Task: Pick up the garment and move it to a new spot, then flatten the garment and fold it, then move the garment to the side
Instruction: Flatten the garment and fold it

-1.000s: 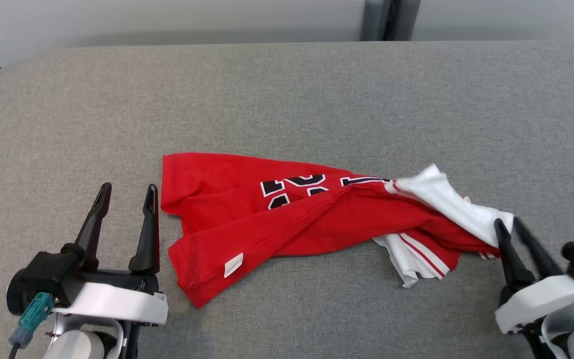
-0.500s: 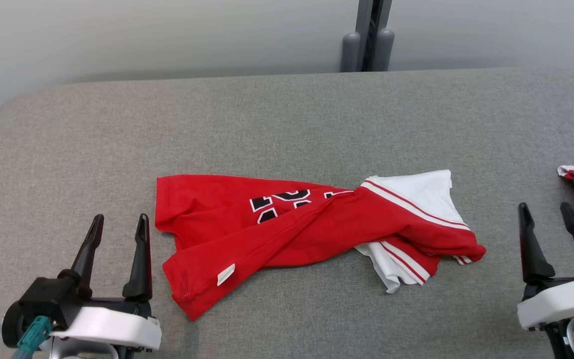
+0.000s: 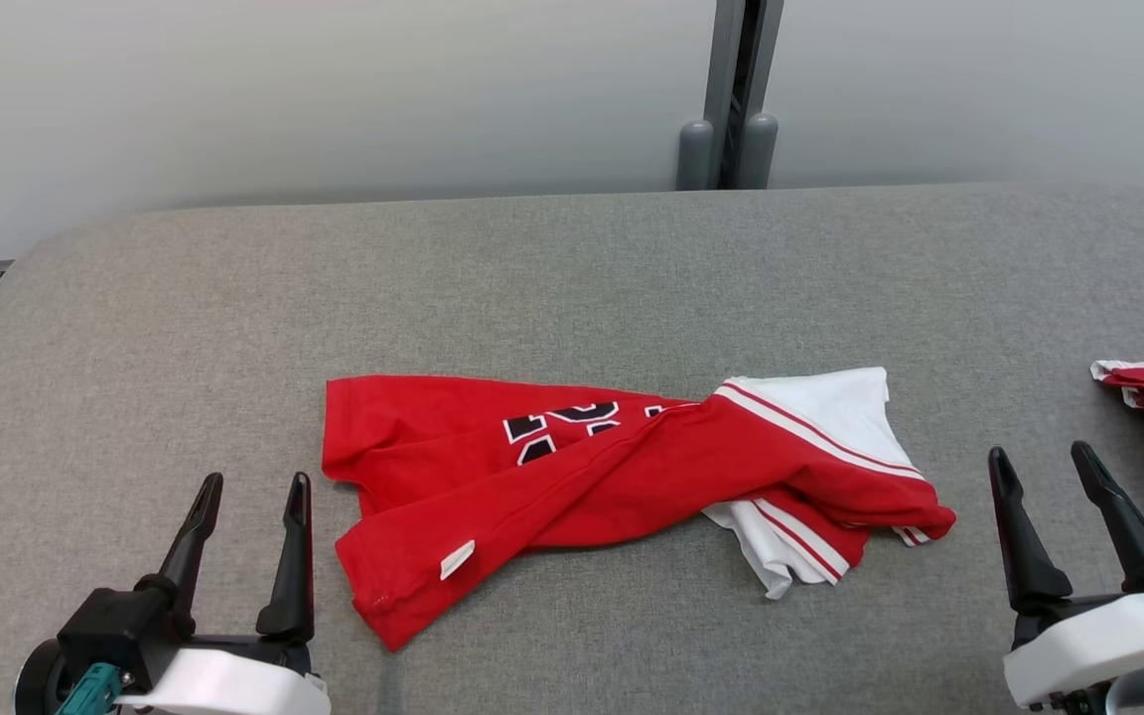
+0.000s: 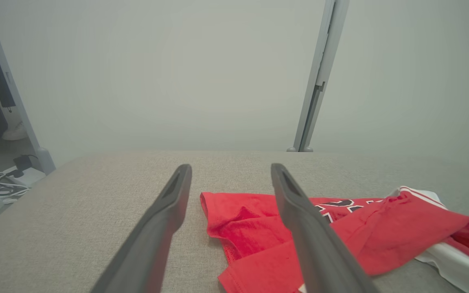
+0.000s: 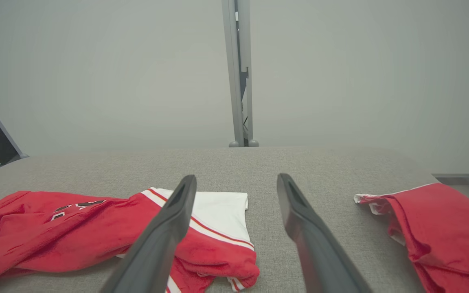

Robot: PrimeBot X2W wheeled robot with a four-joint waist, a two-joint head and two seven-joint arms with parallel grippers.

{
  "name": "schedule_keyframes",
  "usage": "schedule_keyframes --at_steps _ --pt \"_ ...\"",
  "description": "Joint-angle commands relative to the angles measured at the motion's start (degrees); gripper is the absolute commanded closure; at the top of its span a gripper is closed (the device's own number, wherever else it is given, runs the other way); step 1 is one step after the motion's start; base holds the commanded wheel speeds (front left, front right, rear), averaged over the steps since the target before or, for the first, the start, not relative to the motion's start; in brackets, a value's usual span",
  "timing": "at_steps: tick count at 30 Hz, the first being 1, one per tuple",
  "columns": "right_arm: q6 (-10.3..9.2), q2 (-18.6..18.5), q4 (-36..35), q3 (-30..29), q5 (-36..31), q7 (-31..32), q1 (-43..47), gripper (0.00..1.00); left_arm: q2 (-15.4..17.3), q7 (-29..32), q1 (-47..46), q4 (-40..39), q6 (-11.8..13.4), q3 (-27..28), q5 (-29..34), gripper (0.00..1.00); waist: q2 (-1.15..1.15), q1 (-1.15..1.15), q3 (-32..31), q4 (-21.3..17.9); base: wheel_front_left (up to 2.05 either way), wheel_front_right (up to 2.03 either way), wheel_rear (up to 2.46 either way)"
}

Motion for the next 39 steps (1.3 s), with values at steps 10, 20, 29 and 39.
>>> schedule_keyframes --at_steps 10,20,29,39 --pt "-0.02 0.15 -0.67 -0.39 0.49 0.89 0.76 0.0 0.45 0.24 0.35 -0.78 0.61 -0.34 0.31 0.0 0.0 0.0 -0.33 0.26 0.0 0.0 0.0" --pt "-0.02 -2.29 2.96 -1.79 2.8 0.98 -3.06 0.0 0.34 0.26 -1.6 -1.85 0.95 -0.54 0.65 0.0 0.0 0.0 1.6 0.94 0.0 0.0 0.0" --pt "-0.02 -8.84 16.4 2.52 7.97 4.5 -14.59 0.0 -0.24 0.06 -5.13 -2.06 -0.37 -1.45 0.94 0.0 0.0 0.0 8.04 3.15 0.0 0.0 0.0" --pt "-0.02 -15.23 32.26 14.72 14.94 8.48 -28.72 0.0 -1.78 -1.28 -10.21 0.47 -2.51 -2.65 1.07 0.0 0.0 0.0 14.04 5.74 0.0 0.0 0.0"
